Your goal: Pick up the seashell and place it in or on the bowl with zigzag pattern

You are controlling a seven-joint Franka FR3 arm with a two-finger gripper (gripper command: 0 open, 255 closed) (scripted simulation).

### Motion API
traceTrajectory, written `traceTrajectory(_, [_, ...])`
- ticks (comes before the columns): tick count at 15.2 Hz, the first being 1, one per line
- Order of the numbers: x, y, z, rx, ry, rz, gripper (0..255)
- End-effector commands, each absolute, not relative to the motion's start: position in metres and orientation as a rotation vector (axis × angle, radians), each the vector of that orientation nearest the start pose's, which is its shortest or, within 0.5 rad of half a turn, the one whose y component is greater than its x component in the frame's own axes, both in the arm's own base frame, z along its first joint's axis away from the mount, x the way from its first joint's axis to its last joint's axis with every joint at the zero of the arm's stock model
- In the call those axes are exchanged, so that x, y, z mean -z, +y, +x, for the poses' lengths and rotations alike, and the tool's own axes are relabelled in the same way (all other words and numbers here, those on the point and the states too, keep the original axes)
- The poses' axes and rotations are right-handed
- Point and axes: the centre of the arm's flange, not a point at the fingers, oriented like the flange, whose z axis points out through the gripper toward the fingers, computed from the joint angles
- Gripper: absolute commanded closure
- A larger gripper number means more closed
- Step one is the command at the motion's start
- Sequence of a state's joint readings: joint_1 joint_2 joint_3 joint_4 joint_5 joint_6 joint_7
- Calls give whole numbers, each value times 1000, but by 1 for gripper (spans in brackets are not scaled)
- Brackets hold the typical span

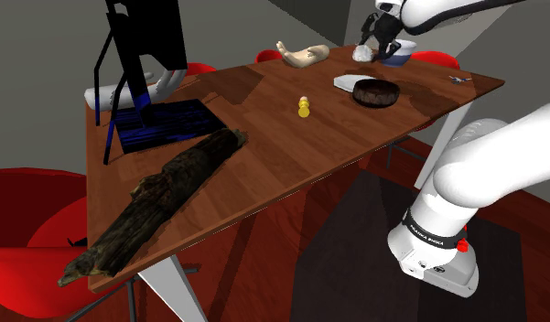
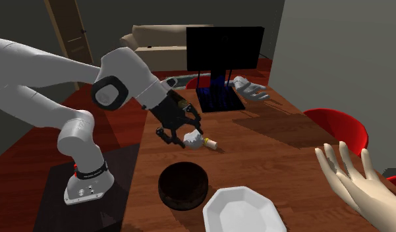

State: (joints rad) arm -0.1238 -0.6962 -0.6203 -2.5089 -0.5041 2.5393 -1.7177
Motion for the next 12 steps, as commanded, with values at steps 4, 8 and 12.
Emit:
traceTrajectory(4, [-544,-343,234,-285,1507,2003,255])
traceTrajectory(8, [-528,-350,226,-285,1507,2003,255])
traceTrajectory(12, [-507,-350,226,-285,1507,2003,255])
